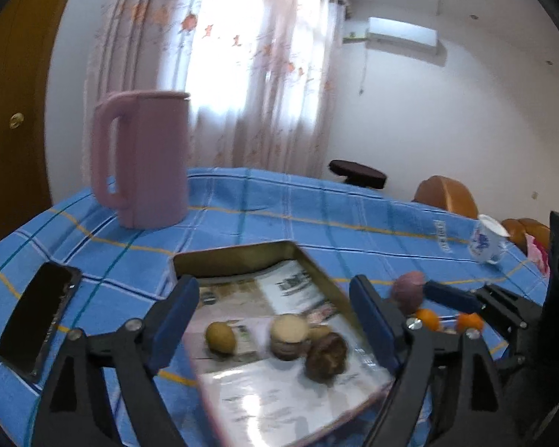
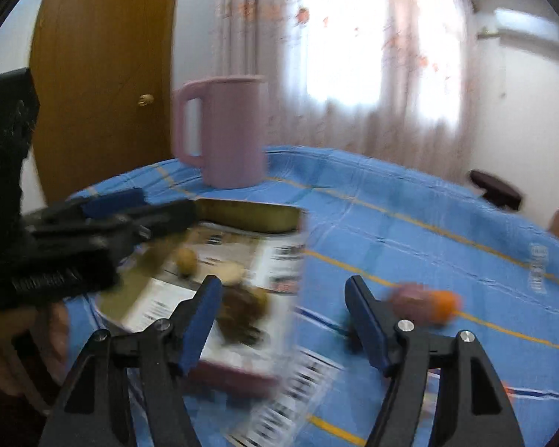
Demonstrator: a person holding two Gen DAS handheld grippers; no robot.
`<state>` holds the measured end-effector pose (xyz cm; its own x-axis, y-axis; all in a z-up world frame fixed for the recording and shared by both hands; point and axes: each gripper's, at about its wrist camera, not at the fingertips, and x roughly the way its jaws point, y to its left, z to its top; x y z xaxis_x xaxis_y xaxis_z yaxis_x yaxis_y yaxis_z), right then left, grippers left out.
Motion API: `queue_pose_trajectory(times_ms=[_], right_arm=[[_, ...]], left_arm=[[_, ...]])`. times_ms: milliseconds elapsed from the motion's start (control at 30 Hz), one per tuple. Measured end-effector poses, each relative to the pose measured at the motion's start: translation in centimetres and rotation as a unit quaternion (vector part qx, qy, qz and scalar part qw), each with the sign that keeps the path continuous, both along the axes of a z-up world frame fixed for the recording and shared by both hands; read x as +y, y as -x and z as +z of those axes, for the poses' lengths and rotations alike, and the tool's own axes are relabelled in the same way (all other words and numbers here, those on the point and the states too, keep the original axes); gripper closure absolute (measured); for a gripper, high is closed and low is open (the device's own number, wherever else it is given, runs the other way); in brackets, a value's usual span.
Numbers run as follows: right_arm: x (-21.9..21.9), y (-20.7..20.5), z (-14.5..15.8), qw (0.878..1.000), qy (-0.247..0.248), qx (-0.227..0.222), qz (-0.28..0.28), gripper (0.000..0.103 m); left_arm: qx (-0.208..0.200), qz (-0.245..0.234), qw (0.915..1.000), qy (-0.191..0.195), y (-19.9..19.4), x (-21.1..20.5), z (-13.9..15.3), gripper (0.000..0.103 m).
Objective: Organize fruits
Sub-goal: 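Grasp the mandarin with the right gripper while the left grasps the wrapped cylinder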
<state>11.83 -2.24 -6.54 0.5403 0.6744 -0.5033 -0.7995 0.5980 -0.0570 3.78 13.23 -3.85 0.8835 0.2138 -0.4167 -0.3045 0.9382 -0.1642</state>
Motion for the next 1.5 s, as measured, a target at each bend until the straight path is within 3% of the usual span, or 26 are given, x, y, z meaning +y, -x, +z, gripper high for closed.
queue_pose_trajectory(times_ms=[233, 400, 567, 767, 833, 933, 1200, 1500], right_arm=[[-9.3, -3.4, -0.2, 0.989, 0.012, -0.011, -0.146, 0.033], [-12.6, -5.4, -0.8, 0.980, 0.011, 0.014, -0.199, 0.033], [-13.1, -6.2, -0.8, 0.979, 0.011, 0.035, -0.201, 0.033], [-13.0, -7.3, -2.1, 0.978, 0.024, 0.088, -0.186, 0.033], [-12.8, -7.8, -2.7, 0.977, 0.030, 0.102, -0.183, 0.033], [-12.1, -8.1, -3.3, 0.977, 0.047, 0.115, -0.174, 0.038], [-11.9, -8.1, -3.5, 0.979, 0.049, 0.128, -0.152, 0.053], [-12.4, -8.5, -3.5, 0.977, 0.034, 0.142, -0.154, 0.055]], left_arm=[[0.015, -0.080, 0.9967, -0.010, -2.4, -6.3, -0.4, 0.011], [0.034, -0.125, 0.9910, -0.035, -4.2, -10.7, -0.7, 0.011], [0.063, -0.154, 0.9853, -0.039, -5.6, -13.1, -1.5, 0.014], [0.103, -0.184, 0.9771, -0.030, -7.1, -14.6, -2.9, 0.030], [0.111, -0.194, 0.9746, -0.019, -7.4, -14.7, -3.1, 0.042], [0.132, -0.204, 0.9698, -0.011, -8.2, -14.9, -3.7, 0.047], [0.149, -0.215, 0.9647, -0.027, -8.5, -16.1, -3.9, 0.049], [0.180, -0.215, 0.9595, -0.028, -10.1, -16.3, -4.7, 0.057]])
